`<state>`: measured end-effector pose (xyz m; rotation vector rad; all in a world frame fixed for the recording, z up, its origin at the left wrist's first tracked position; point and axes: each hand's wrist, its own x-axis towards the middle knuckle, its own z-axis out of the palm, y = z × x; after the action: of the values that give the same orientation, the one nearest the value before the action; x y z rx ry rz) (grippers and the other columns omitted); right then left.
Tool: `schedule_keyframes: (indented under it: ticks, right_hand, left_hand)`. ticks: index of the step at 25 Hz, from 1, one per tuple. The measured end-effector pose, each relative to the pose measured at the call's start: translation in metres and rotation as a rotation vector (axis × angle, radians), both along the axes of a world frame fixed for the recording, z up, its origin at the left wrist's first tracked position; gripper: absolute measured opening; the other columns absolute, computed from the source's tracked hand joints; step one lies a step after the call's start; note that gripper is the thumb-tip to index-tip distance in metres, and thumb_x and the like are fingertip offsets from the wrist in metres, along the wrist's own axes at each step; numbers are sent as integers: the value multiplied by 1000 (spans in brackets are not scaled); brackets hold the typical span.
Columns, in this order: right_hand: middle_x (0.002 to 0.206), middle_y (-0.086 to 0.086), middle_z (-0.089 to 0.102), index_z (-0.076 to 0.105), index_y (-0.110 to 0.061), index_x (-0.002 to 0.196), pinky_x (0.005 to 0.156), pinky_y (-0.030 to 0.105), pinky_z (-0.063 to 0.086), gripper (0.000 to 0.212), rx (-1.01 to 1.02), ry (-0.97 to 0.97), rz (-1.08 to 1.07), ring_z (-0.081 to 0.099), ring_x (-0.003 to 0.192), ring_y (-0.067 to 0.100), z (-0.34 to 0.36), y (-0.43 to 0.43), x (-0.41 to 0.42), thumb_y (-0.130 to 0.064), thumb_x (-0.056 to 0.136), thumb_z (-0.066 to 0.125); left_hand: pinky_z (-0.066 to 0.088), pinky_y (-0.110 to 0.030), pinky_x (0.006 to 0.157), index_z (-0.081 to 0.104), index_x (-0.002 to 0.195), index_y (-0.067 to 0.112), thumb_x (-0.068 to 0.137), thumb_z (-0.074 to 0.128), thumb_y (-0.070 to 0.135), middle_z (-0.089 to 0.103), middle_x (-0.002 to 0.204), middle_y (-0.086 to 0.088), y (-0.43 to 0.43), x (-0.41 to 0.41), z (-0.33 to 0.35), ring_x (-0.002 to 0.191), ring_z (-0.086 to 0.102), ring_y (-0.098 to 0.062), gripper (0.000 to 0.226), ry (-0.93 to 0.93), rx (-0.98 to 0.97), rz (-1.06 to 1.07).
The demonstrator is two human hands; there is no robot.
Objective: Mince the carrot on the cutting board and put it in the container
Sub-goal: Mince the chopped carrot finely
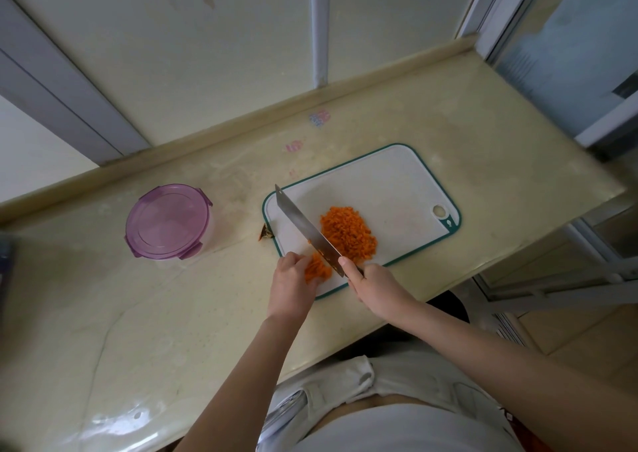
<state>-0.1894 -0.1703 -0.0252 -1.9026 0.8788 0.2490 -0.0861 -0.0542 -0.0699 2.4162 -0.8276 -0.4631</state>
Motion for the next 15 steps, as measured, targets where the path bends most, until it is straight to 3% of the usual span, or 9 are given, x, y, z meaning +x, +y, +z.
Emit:
schedule_keyframes:
  ticks: [8, 15]
  right_hand:
    - [48, -1, 34, 41, -7, 64, 51, 27, 33, 58, 55, 14, -28, 34, 41, 13, 1, 8, 0, -55, 96, 34]
    - [50, 1, 35, 32, -12, 57, 50, 28, 32, 58, 3, 105, 7, 35, 45, 14, -2, 9, 8, -53, 98, 32]
  left_hand:
    - [36, -21, 81, 63, 115, 9, 81, 69, 16, 55, 99, -6, 1, -1, 0, 99, 48, -22, 35, 39, -46, 65]
    - [38, -21, 71, 69, 94, 5, 82, 66, 8, 56, 85, -6, 0, 2, -4, 87, 51, -23, 12, -5, -27, -1]
